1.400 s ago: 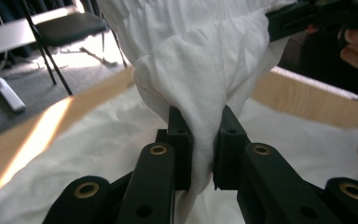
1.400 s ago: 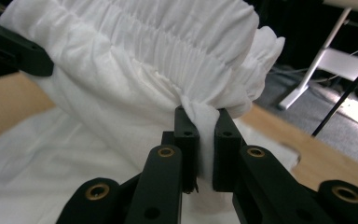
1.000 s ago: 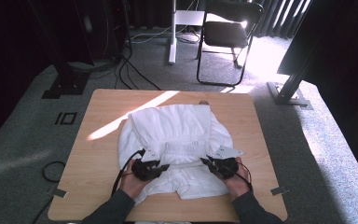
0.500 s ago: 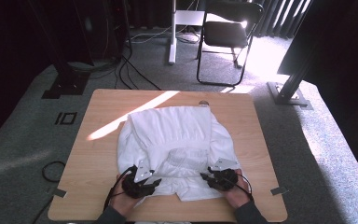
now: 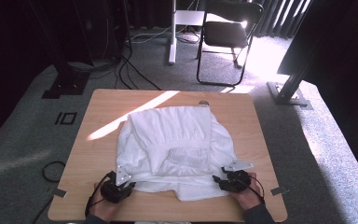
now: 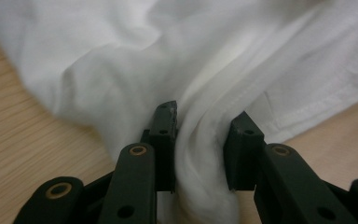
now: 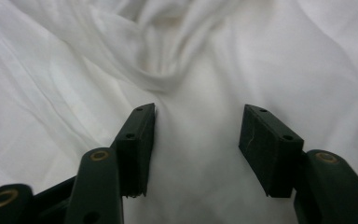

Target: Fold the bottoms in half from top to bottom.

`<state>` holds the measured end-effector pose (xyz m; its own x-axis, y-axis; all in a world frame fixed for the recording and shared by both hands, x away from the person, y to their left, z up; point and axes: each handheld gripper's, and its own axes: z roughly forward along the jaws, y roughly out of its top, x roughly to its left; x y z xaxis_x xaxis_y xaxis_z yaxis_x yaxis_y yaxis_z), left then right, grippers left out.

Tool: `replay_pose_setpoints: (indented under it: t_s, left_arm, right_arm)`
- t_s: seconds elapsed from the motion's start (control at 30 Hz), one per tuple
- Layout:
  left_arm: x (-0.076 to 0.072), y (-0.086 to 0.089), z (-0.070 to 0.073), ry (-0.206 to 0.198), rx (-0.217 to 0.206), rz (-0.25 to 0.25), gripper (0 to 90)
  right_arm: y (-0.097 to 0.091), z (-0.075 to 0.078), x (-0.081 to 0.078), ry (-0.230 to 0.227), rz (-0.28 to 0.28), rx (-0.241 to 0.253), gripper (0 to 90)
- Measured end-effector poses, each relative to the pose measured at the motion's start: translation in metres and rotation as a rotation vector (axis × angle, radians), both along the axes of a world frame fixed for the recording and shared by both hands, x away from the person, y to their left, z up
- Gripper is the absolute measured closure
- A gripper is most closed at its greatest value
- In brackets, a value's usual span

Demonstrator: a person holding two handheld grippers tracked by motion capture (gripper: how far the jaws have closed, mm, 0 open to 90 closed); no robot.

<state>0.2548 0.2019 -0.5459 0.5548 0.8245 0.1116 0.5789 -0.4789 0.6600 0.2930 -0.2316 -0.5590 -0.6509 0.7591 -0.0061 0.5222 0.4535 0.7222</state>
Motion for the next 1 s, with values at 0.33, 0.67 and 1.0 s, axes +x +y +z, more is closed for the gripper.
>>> replay_pose_setpoints:
  t_s: [0.33, 0.67, 1.0]
  left_arm:
    - [0.053, 0.016, -0.002, -0.091, 0.050, 0.080, 66.6]
    - [0.049, 0.020, 0.019, -0.107, -0.097, 0.114, 55.1]
    - [0.058, -0.024, 0.070, -0.178, -0.193, -0.002, 54.4]
  right_arm:
    - [-0.019, 0.001, 0.003, 0.009, -0.059, 0.006, 49.4]
    - [0.001, 0.026, 0.015, -0.048, -0.054, 0.099, 51.1]
    - [0.033, 0.050, 0.073, -0.040, -0.091, 0.199, 74.0]
